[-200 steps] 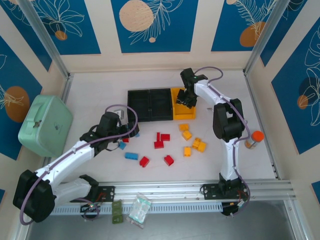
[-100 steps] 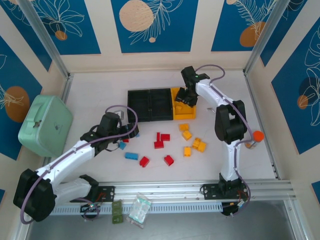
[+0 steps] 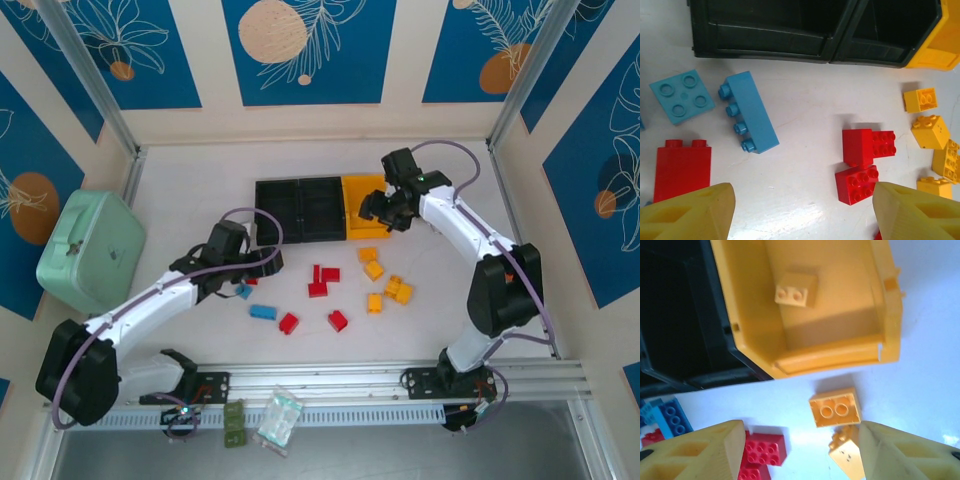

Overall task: Sort the legos into containers by color
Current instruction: Place the lego in the container, then pick up the lego from the center of the table.

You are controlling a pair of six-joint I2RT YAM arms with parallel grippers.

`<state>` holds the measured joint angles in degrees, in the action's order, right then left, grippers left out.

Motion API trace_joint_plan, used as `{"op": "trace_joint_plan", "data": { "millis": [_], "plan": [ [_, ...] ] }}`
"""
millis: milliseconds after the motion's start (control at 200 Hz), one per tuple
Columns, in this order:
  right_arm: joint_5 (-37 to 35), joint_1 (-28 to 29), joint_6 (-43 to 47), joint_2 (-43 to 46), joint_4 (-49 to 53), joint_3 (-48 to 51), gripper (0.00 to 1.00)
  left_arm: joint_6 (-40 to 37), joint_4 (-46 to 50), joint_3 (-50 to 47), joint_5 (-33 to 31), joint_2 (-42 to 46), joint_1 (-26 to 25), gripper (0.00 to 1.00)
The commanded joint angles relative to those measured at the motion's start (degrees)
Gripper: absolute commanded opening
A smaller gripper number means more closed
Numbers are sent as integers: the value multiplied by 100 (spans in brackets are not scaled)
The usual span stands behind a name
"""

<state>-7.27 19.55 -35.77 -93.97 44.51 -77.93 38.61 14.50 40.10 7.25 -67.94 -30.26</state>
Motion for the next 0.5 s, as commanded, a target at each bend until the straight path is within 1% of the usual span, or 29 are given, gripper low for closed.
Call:
{"op": "trace_joint_plan", "data": {
  "millis": [0, 130, 255, 370, 495],
  "plan": [
    [223, 23, 139, 339, -36, 349, 62, -85, 115, 225, 196, -97, -100, 72],
    [431, 61, 181, 678, -194, 806, 62, -108, 339, 319, 39, -216, -213, 72],
    [479, 142, 113, 924, -299, 1211, 61, -48, 574, 440, -284, -417, -346, 70],
    [500, 197, -1, 1067, -371, 1501, 61, 54, 648, 589, -598, -716, -446, 67],
    [495, 260, -82, 1183, -433, 1707, 61, 138, 675, 731, -964, -1039, -491, 66]
  ]
}}
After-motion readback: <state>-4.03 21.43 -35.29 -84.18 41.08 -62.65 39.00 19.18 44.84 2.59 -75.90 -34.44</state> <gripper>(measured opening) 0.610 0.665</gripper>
